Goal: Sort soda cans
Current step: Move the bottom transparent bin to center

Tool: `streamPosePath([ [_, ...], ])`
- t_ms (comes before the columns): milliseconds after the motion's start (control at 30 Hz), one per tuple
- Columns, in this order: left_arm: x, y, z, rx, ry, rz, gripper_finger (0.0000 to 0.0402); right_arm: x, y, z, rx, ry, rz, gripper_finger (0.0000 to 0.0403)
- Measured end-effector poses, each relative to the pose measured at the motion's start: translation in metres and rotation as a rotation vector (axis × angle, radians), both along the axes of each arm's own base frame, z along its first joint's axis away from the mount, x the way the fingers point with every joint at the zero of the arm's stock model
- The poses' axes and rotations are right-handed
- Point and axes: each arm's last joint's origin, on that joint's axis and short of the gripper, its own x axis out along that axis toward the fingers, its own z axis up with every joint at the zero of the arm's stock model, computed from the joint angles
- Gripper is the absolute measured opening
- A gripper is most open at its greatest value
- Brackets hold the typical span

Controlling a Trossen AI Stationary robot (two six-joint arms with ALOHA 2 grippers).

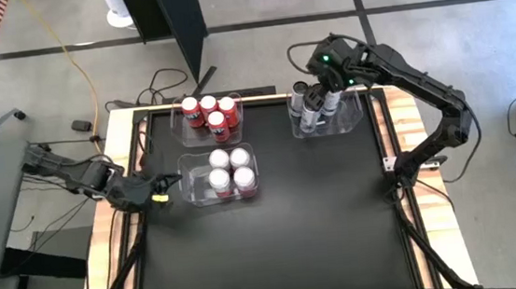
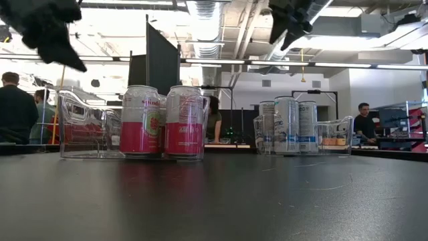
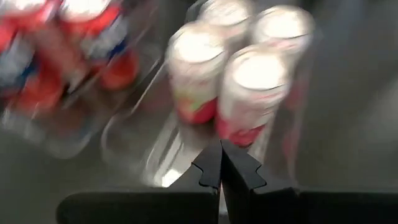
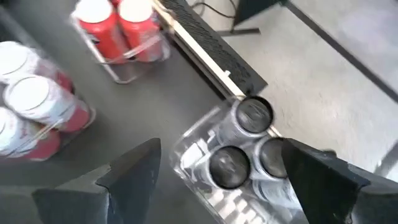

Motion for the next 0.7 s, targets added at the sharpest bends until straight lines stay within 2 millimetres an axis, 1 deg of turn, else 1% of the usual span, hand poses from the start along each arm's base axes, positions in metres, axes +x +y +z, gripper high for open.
streamPosePath([
  [167, 0.000, 0.003, -0.014, -0.115, 0.098, 0.213, 0.0000, 0.014, 0.018, 0.003, -0.035, -0.033, 0.089, 0.0347],
  [367, 0.000, 0.001, -0.026, -0.199, 0.211, 0.343, 0.0000, 0.039, 0.038, 0.003, -0.122, -0.065, 0.224, 0.0347],
  [433, 0.001, 0.001, -0.029, -0.212, 0.254, 0.380, 0.0000, 0.045, 0.044, 0.001, -0.134, -0.057, 0.266, 0.0347],
  [567, 0.010, 0.000, -0.035, -0.222, 0.324, 0.418, 0.0000, 0.059, 0.056, -0.010, -0.125, 0.000, 0.338, 0.0343],
  [700, 0.021, 0.001, -0.044, -0.209, 0.425, 0.441, 0.0000, 0.074, 0.061, -0.028, -0.090, 0.080, 0.371, 0.0326],
])
